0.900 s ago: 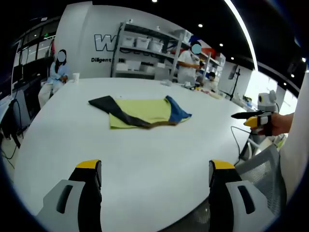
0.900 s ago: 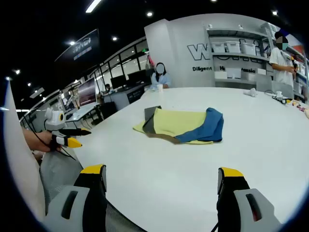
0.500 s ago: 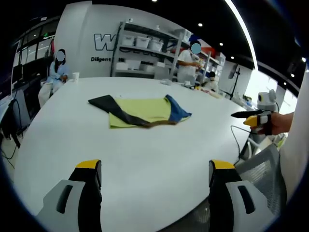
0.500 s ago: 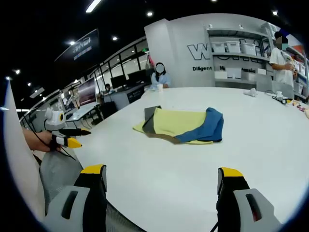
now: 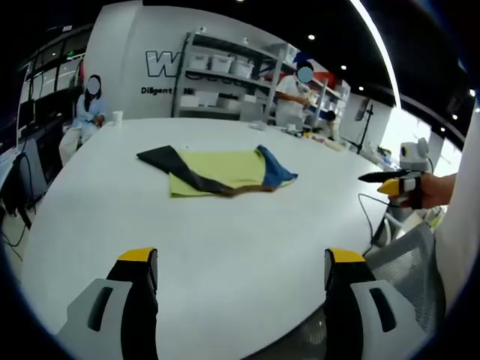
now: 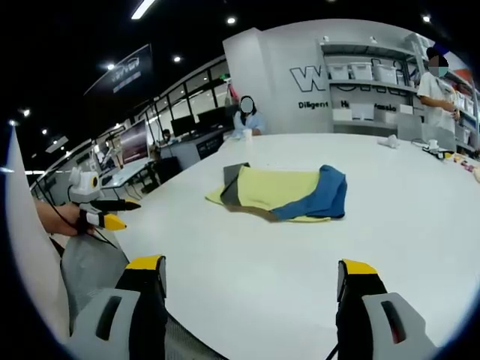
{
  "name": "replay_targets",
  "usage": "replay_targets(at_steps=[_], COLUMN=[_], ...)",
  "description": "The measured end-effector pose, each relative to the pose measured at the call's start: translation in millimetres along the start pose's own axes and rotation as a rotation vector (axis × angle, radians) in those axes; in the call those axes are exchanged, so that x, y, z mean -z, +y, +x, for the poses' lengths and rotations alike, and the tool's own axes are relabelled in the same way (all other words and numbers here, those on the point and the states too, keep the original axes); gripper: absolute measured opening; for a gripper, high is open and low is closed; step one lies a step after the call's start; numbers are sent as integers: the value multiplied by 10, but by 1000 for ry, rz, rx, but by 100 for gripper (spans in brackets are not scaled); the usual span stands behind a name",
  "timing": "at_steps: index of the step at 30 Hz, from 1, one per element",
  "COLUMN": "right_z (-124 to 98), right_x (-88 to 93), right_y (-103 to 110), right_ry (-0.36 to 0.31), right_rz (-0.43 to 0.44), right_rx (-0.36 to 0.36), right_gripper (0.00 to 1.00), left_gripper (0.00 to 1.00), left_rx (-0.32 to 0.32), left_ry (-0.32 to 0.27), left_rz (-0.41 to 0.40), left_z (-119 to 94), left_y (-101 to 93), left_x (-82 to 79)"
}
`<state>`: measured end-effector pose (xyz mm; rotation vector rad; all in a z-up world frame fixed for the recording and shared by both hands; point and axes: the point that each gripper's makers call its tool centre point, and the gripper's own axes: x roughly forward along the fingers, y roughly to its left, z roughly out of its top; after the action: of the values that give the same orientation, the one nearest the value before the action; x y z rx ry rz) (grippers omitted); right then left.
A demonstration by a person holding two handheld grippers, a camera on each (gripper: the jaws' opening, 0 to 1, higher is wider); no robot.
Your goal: Fold the garment on the visible template until the final outline fits inside the template.
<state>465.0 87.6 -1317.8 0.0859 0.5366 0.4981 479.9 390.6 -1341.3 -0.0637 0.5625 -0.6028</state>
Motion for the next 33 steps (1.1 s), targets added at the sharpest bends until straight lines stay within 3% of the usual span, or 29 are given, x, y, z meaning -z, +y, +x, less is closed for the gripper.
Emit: replay_targets(at_steps=[33], right_z=[1], right_x=[50], right_y=[-32], right_ry=[-2], right_rz=[28], right_rx=[10], right_gripper=[92], left_gripper=[91], left_rx=[-5], left_ry=[9], left_rz=[-2], left_z=[9], left_y=[5], left_x=[15])
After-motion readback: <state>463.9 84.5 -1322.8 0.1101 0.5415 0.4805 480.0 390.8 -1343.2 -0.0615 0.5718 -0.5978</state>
